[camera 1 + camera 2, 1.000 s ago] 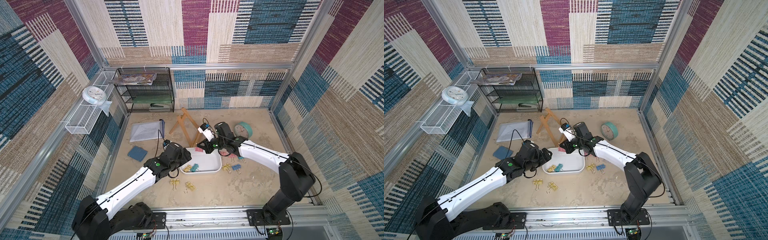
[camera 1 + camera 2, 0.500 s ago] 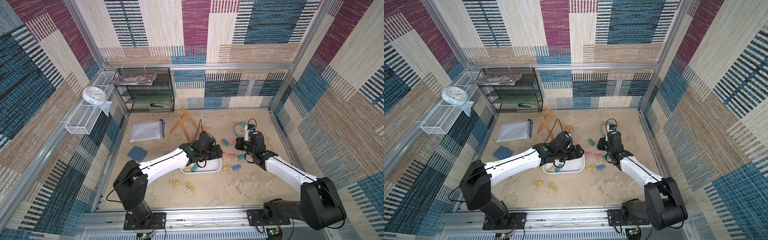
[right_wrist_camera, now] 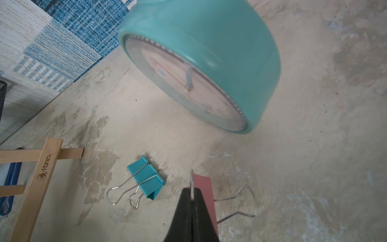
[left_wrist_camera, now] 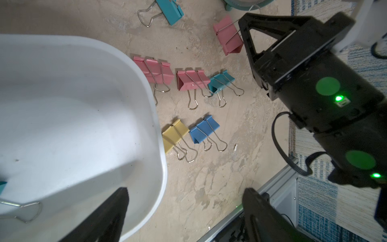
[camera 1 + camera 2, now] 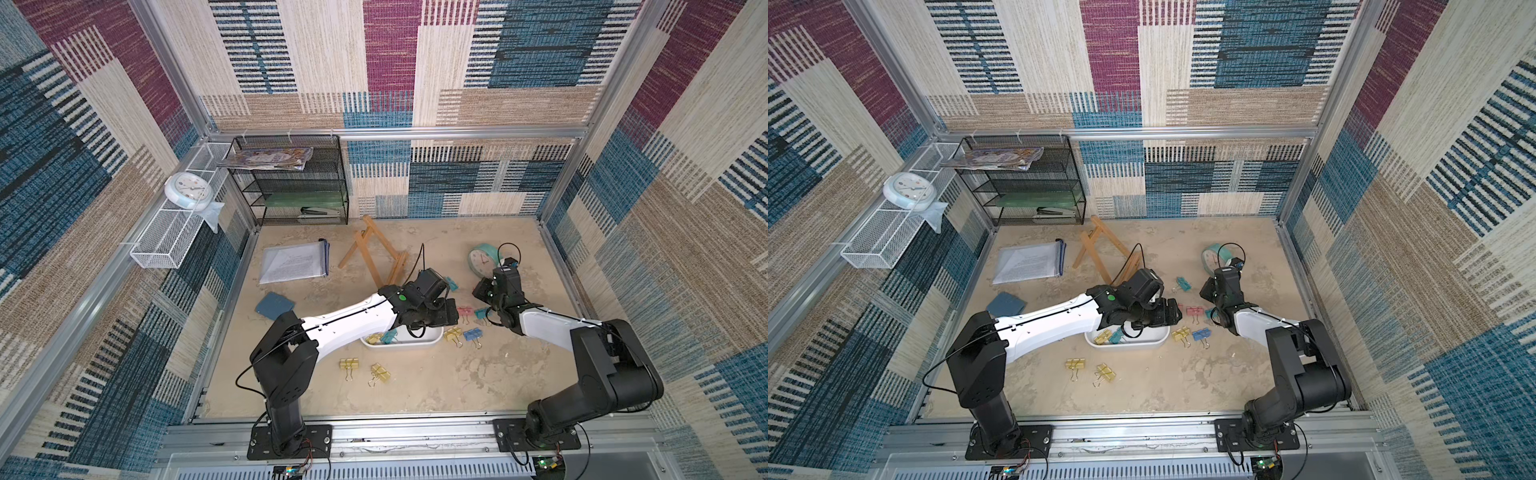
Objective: Take out the binder clips from the storage box
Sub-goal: Place the binder clip at the center of the board.
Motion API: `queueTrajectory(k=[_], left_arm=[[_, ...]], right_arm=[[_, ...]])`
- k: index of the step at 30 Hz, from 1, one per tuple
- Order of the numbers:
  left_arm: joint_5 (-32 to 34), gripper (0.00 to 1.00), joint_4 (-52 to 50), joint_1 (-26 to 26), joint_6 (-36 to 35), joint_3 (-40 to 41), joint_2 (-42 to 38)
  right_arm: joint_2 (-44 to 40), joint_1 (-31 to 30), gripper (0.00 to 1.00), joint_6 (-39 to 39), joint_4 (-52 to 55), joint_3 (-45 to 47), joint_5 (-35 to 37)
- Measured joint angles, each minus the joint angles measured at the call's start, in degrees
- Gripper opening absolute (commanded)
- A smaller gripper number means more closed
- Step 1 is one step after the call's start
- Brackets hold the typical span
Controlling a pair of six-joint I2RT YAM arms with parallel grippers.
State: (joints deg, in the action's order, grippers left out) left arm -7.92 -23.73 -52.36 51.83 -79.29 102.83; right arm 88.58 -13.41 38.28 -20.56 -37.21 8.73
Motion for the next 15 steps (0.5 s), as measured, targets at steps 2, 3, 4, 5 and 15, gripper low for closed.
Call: queueTrajectory(k=[2, 3, 4, 5, 15], left_arm=[[0.0, 0.90, -0.3, 0.0, -0.1, 0.0, 0.0], [0.0, 0.90, -0.3, 0.0, -0.1, 0.0, 0.0], [0.0, 0.90, -0.3, 0.0, -0.1, 0.0, 0.0], [0.0, 0.89, -0.4, 0.0, -0.1, 0.0, 0.0], [1.7, 0.88, -3.2, 0.2, -1.0, 0.6, -0.9]], right_arm=[[1.8, 0.0, 0.00, 0.0, -0.9, -0.6, -0.5], [2.4, -0.2, 0.00, 0.0, -1.2, -1.0, -0.9], [3.1, -0.4, 0.00, 0.0, -1.6, -1.4, -1.3], [3.7, -0.7, 0.00, 0.0, -2.1, -1.7, -1.6], [5.6, -1.6, 0.09, 0.9, -4.2, -0.4, -2.6]])
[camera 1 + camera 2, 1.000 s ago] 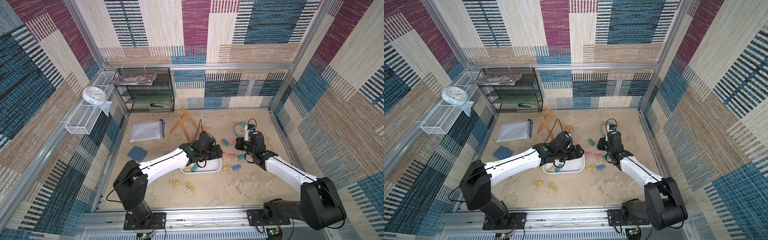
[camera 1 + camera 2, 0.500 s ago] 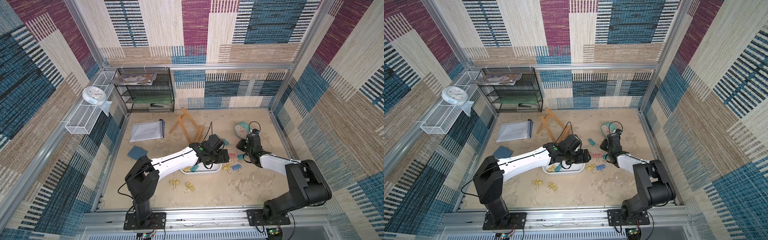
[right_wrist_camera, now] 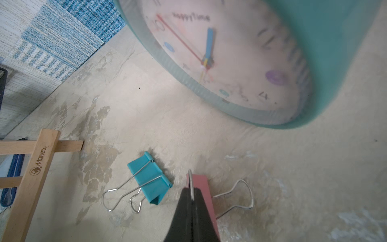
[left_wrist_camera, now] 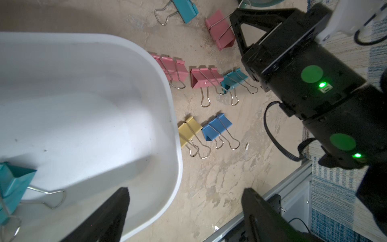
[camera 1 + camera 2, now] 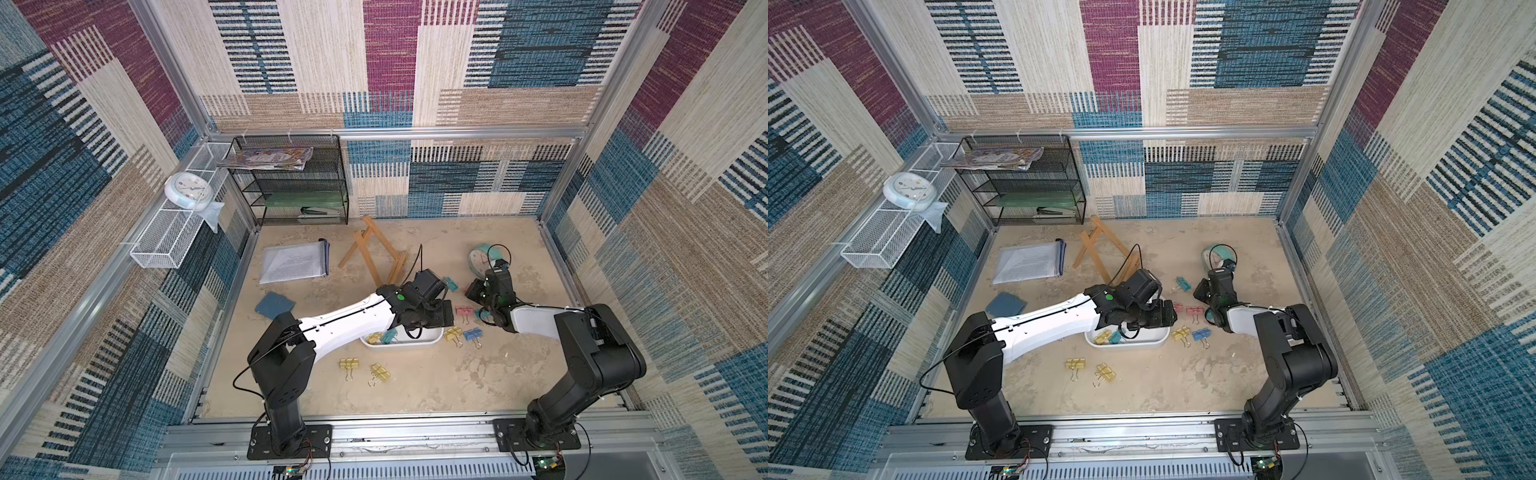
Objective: Take out the binder clips from the storage box
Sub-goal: Place the binder clip at the center of the board.
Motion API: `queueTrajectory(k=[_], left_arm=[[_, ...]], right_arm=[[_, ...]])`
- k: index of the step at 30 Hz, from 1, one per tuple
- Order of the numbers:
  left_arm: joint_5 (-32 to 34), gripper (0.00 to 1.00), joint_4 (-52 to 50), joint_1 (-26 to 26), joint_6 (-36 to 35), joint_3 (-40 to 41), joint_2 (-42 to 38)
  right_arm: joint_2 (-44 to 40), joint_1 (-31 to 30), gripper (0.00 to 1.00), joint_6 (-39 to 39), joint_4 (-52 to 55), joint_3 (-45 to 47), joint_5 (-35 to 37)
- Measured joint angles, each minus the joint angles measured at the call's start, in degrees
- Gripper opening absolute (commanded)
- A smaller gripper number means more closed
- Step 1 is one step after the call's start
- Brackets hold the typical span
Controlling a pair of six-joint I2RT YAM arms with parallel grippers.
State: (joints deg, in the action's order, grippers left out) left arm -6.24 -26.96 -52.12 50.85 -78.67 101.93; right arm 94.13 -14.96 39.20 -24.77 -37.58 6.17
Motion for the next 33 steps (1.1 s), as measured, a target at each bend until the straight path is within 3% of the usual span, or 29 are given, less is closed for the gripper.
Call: queueTrajectory(k=[9, 16, 21, 25, 30, 33], left_arm=[[1.5, 0.86, -1.9, 0.5, -0.7, 1.7, -2.2], [4.3, 0.70, -5.4, 1.3, -3.1, 2.2, -4.7], [4.9, 0.66, -9.5, 2.9, -6.2, 4.6, -6.6], [5.0, 0.59, -14.3, 4.3, -9.9, 4.4, -6.1], [5.4, 0.48, -19.0, 4.6, -12.8, 1.7, -3.0], [5.8, 0.46, -21.3, 4.6, -13.6, 0.5, -1.4]], right_arm=[[-6.8, -0.1, 0.29, -2.7, 7.0, 0.9, 0.0], [-16.3, -0.1, 0.32, -7.0, 13.5, 0.4, -1.3], [-23.0, -0.1, 0.37, -11.3, 13.7, 0.9, -12.1], [-22.3, -0.8, 0.37, -14.1, 15.0, -1.0, -22.8], [-20.3, -3.1, 0.38, -16.4, 17.4, -2.9, -29.3], [-19.9, -3.8, 0.38, -16.7, 18.5, -2.8, -30.8]])
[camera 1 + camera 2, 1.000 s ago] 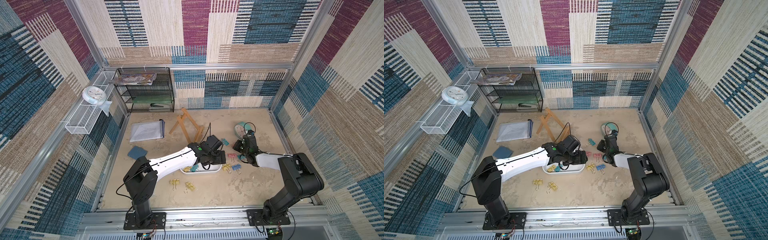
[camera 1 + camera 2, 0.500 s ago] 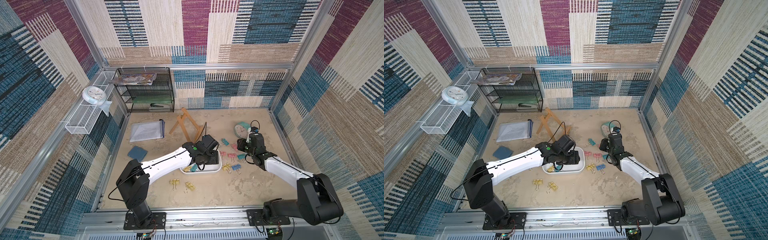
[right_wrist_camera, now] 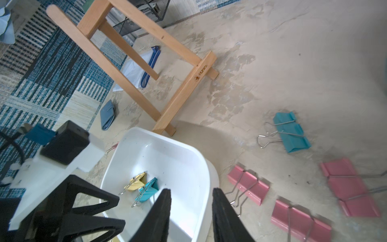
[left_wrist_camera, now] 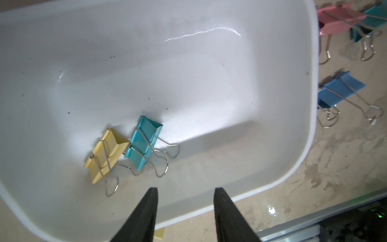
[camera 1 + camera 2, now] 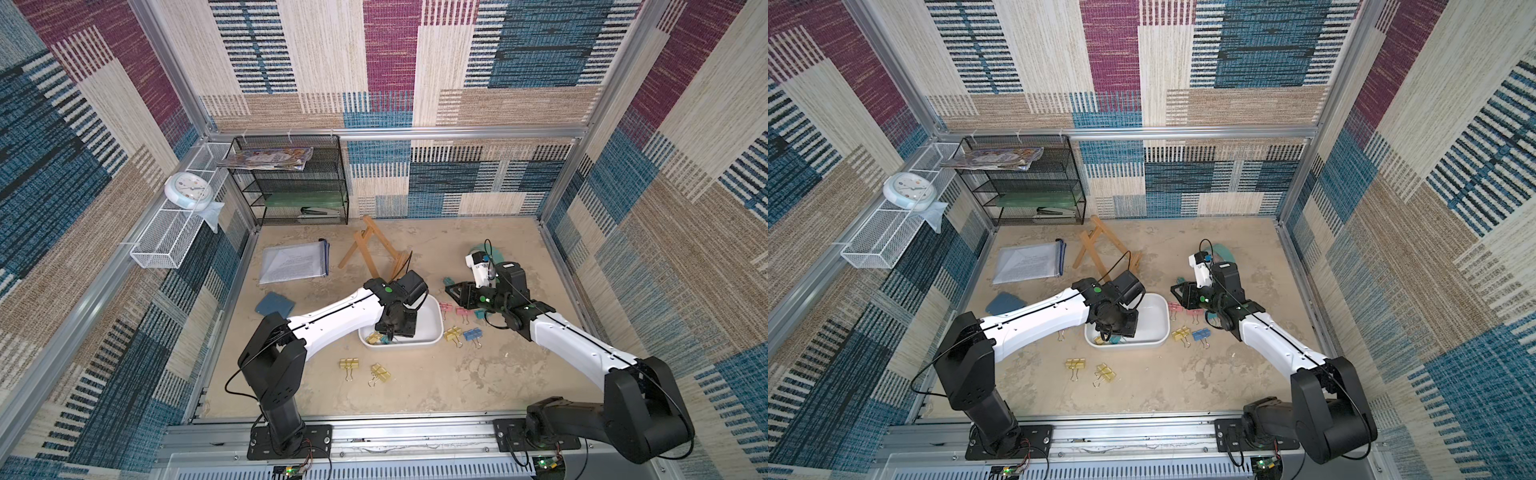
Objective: Take out the binder clips from the storage box
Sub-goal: Place the binder clip at the center of the board, then pick up the binder clip from the storage box.
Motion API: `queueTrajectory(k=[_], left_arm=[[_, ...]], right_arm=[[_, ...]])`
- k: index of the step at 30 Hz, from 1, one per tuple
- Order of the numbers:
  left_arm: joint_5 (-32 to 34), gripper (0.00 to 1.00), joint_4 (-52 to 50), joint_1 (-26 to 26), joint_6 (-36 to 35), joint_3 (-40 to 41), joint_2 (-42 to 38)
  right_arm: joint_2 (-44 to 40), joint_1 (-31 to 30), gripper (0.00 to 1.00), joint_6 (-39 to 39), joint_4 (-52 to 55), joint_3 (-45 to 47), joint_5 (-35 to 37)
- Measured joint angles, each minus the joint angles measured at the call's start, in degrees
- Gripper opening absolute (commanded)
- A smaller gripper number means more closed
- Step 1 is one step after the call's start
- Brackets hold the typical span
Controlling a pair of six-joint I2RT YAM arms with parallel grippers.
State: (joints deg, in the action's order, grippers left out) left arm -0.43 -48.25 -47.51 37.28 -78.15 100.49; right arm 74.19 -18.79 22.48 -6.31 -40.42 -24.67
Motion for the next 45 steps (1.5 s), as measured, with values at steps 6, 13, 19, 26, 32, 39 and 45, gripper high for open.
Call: queueTrajectory(k=[6, 13, 19, 26, 32, 39, 45], left_arm=[[2.3, 0.41, -3.7, 0.0, -0.3, -2.3, 3.8], [3.4, 0.37, -5.1, -0.1, -0.6, -4.4, 7.6], [4.6, 0.35, -6.6, -0.4, -0.9, -5.3, 9.3], [6.4, 0.26, -8.0, -1.1, -1.4, -5.3, 10.2], [7.5, 0.10, -8.4, -1.4, -1.7, -6.0, 10.4], [8.1, 0.01, -8.7, -1.7, -1.6, -6.8, 8.7], [9.0, 0.00, -8.6, -1.9, -1.6, -7.9, 5.3]], right_arm=[[1.1, -0.8, 0.38, 0.0, 0.3, 0.0, -3.5], [3.2, -1.0, 0.38, 0.5, 0.3, 0.1, -6.1], [4.2, -1.1, 0.38, 0.7, 0.0, 0.1, -6.6], [5.2, -1.1, 0.38, 0.9, -0.1, 0.1, -6.9], [4.2, -1.1, 0.39, 0.9, -0.1, 0.1, -6.1], [1.4, -1.1, 0.39, 1.1, -0.4, 1.3, -4.1], [0.6, -1.1, 0.40, 1.4, -1.2, 1.5, -4.0]])
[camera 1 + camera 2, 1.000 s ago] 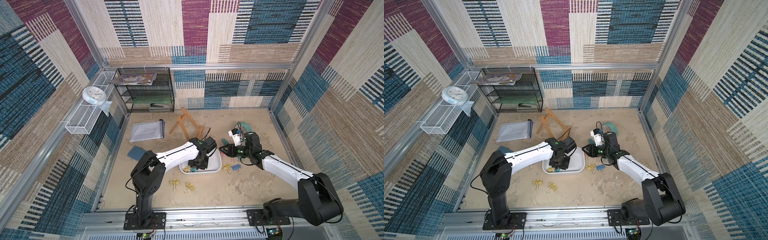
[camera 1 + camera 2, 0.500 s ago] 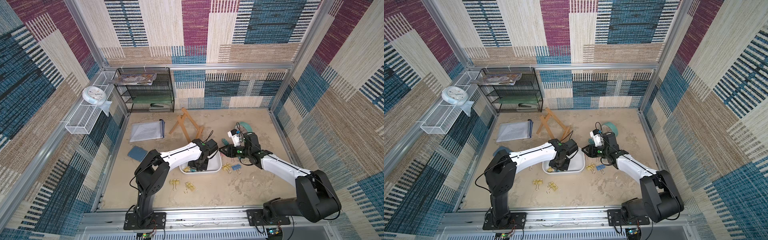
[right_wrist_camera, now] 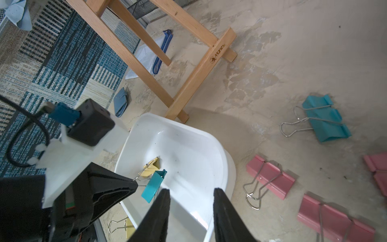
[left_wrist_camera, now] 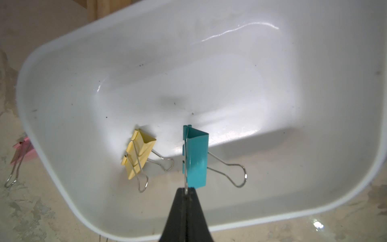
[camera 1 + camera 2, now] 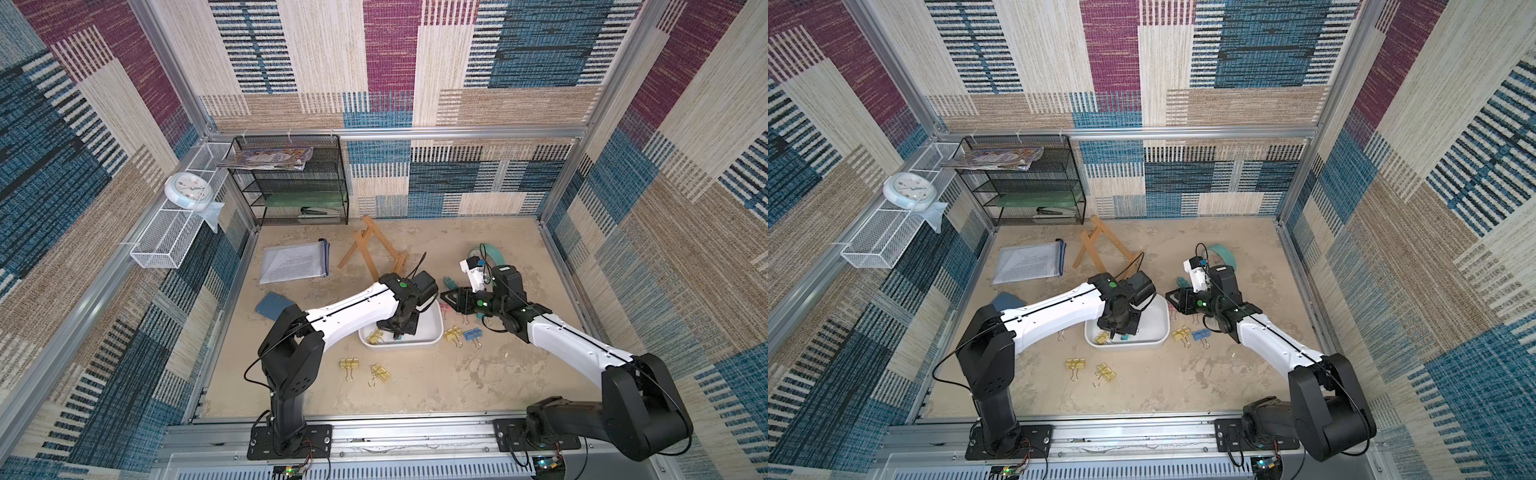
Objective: Take out the binder clips from the storage box
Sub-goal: Pick up the binder clip from the storage box, then place the binder clip at the center of the board.
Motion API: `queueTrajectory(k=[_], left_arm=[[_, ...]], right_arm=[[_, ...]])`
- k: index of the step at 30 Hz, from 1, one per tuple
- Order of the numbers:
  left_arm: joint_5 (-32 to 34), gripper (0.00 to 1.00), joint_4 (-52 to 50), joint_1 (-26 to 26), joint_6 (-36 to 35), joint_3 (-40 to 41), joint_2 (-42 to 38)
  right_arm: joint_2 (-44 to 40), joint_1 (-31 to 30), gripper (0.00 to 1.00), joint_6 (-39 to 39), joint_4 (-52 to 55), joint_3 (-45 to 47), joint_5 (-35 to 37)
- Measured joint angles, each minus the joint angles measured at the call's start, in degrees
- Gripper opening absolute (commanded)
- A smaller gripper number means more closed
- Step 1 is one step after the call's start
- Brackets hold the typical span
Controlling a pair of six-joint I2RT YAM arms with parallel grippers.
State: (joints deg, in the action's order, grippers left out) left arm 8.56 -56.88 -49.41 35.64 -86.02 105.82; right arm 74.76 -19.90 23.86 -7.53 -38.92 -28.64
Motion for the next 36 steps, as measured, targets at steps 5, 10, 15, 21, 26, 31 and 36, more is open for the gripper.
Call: queueTrajectory(k=[5, 10, 15, 21, 26, 31, 36], left_arm=[[3.0, 0.00, 0.1, 0.0, 0.0, -0.3, -3.0], [9.2, 0.00, 0.2, 0.7, 0.3, 1.2, -7.9], [14.5, 0.00, 0.1, 4.2, 1.0, 3.9, -12.8], [15.4, 0.00, 0.2, 13.7, 1.7, 8.5, -16.4], [15.0, 0.00, 0.0, 18.6, 1.7, 11.2, -14.8], [15.8, 0.00, -0.2, 20.8, 0.3, 9.9, -9.8], [18.3, 0.00, -0.2, 21.2, -1.6, 7.2, -4.8]], right_arm=[[0.0, -0.3, 0.45, 0.6, -1.1, 0.0, -1.8], [-0.5, -4.0, 0.48, -0.6, -1.2, -1.8, -1.9], [-0.3, -7.8, 0.49, -1.3, -2.0, -3.0, -1.9], [1.6, -11.1, 0.66, -1.7, -4.0, -4.5, -2.8], [2.3, -12.3, 0.70, -2.0, -5.4, -4.6, -3.4], [3.0, -12.5, 1.00, -2.1, -5.9, -5.0, -3.3], [3.1, -12.6, 1.00, -2.3, -6.1, -5.1, -3.3]])
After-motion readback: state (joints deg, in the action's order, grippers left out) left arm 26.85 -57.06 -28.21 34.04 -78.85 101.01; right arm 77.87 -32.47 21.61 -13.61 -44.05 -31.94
